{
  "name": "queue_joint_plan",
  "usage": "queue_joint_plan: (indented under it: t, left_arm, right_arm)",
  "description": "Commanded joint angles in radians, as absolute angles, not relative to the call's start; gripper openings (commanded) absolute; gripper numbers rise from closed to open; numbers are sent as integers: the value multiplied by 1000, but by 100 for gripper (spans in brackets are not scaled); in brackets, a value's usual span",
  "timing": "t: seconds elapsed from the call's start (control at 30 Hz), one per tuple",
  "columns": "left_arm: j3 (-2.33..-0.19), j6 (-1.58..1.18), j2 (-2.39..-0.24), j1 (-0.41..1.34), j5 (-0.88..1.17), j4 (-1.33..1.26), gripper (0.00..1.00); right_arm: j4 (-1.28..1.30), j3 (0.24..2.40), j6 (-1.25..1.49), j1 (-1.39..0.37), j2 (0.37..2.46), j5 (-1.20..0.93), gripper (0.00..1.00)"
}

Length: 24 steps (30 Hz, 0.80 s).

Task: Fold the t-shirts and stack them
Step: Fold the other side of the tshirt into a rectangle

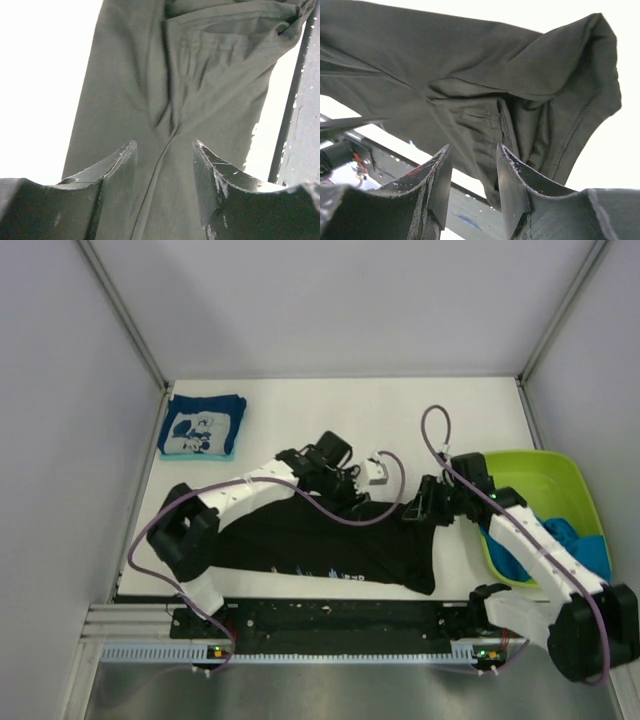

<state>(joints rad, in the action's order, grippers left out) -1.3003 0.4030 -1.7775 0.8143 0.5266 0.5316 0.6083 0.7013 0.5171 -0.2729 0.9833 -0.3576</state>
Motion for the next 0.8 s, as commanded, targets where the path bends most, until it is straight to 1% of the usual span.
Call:
queue_joint_plan:
  t: [0.0, 0.2, 0.37, 0.43, 0.53, 0.6, 0.67, 0.77]
  left_arm:
    - [-1223, 434, -1623, 712, 528, 577, 55]
    - [-1089, 466, -1494, 563, 437, 629, 59]
    - [-1025, 465, -1425, 459, 411, 647, 59]
    - [-1011, 465, -1407, 419, 414, 649, 59]
    - [-1003, 468, -1385, 361, 417, 650, 59]
    - [-1003, 465, -1376, 338, 422, 652, 59]
    - [-1002, 466, -1370, 325, 431, 652, 59]
    - [-1002, 465, -1371, 322, 437, 650, 59]
  right_arm:
    - [529, 765, 434, -350, 1164, -316, 40]
    - [486, 804, 414, -396, 1319, -293, 41]
    - [430, 801, 417, -400, 1400, -322, 40]
    - [414, 799, 419, -405, 1419, -321, 38]
    - [402, 799, 417, -405, 1437, -319, 33]
    - [393, 798, 414, -403, 1443, -325, 27]
    - [385, 795, 416, -403, 1439, -333, 15]
    - [374, 792, 411, -408, 1433, -350, 5]
